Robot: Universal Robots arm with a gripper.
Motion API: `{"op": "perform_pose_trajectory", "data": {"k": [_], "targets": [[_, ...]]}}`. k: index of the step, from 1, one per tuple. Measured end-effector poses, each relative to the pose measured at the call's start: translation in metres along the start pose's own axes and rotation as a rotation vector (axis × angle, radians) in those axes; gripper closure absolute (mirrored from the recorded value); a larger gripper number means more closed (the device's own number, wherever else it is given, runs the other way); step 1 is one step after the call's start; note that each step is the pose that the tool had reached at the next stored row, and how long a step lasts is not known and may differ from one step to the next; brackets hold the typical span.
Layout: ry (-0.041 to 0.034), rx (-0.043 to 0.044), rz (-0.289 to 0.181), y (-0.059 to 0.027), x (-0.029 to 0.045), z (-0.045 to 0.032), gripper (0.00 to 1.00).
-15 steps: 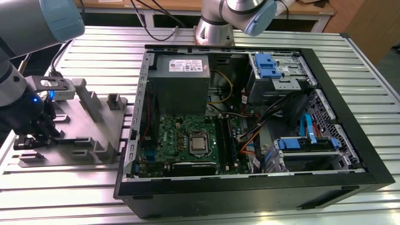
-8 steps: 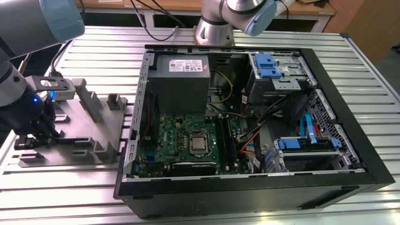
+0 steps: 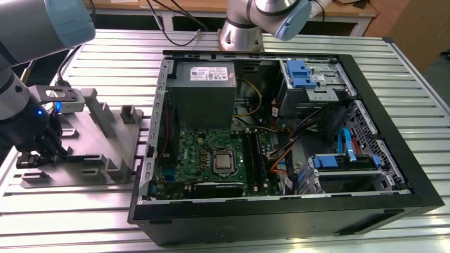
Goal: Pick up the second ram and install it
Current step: 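Pick up the second ram and move it above second insertion slot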
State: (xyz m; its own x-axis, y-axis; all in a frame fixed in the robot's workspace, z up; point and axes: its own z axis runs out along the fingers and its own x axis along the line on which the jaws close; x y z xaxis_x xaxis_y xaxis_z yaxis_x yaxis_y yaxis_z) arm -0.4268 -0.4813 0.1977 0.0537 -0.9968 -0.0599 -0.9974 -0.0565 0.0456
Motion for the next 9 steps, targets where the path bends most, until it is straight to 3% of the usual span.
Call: {"op": "perform_pose_trajectory", "data": {"k": [9], "targets": [[0.0, 0.0001, 0.0, 0.0, 0.0022, -0.0001, 0.8]]}}
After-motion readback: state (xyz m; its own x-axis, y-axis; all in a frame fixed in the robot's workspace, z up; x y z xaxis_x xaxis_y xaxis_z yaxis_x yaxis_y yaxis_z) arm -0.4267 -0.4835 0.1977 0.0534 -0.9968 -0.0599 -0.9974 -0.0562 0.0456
